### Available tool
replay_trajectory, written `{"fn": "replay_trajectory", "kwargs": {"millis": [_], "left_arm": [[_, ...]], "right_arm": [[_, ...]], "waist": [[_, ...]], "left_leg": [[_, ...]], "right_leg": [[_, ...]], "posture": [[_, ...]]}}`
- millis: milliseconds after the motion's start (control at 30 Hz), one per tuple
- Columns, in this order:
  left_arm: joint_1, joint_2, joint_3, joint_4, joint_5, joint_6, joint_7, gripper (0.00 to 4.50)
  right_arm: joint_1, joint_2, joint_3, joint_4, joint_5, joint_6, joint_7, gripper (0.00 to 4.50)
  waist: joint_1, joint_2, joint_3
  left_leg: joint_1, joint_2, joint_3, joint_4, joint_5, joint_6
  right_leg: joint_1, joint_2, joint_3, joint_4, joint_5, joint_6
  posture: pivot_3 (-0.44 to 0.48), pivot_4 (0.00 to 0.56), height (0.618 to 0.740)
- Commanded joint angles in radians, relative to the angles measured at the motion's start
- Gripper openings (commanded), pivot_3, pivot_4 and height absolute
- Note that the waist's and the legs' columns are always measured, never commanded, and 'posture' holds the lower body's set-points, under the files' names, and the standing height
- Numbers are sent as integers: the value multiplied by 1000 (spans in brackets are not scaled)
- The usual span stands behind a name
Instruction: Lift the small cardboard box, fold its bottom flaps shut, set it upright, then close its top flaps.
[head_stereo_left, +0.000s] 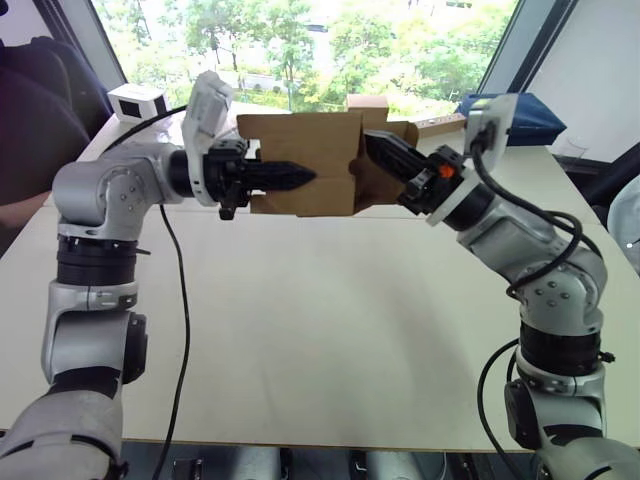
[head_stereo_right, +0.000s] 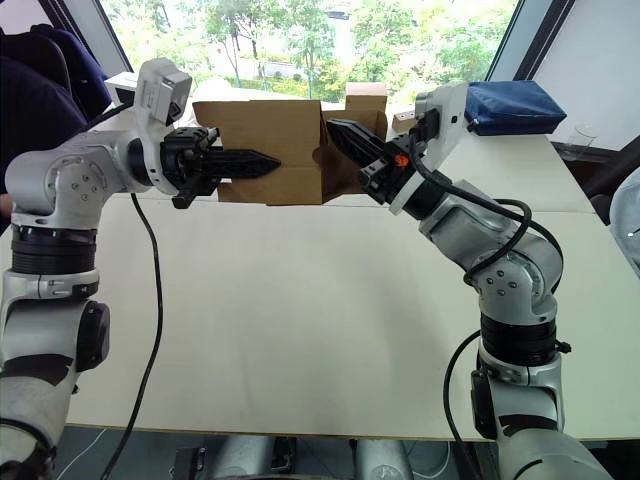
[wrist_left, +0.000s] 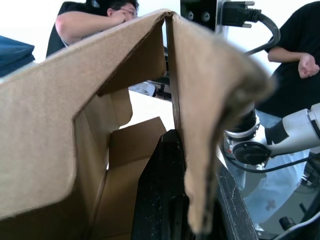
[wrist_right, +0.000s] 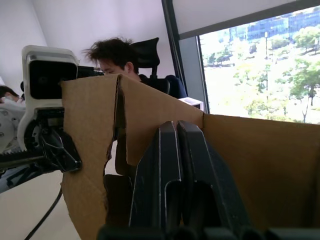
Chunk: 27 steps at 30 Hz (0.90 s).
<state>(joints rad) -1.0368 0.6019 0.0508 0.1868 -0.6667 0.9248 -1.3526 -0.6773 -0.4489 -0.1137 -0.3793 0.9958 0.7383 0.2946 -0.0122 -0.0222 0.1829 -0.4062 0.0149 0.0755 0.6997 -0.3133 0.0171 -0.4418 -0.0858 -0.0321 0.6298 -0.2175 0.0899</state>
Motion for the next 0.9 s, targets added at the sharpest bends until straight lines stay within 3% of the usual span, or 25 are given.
{"fn": "replay_trajectory", "kwargs": {"millis": [33,467,900], "left_arm": [[-30,1,-3,-14,-12,-24,-5,0],[-13,-14,-30,-47,-38,-17,-4,0],[-39,-11,-19,12,-21,-38,22,0]], "right_arm": [[-11,14,9,-55,32,8,41,51],[-22,46,25,-38,-19,-7,89,51],[89,-88,-79,-143,32,51,102,51]], "waist": [[0,0,0],[0,0,0],[1,0,0]], "left_leg": [[0,0,0,0,0,0],[0,0,0,0,0,0],[0,0,0,0,0,0]], "right_leg": [[0,0,0,0,0,0],[0,0,0,0,0,0],[0,0,0,0,0,0]], "posture": [[0,150,740],[0,150,740],[0,150,740]]}}
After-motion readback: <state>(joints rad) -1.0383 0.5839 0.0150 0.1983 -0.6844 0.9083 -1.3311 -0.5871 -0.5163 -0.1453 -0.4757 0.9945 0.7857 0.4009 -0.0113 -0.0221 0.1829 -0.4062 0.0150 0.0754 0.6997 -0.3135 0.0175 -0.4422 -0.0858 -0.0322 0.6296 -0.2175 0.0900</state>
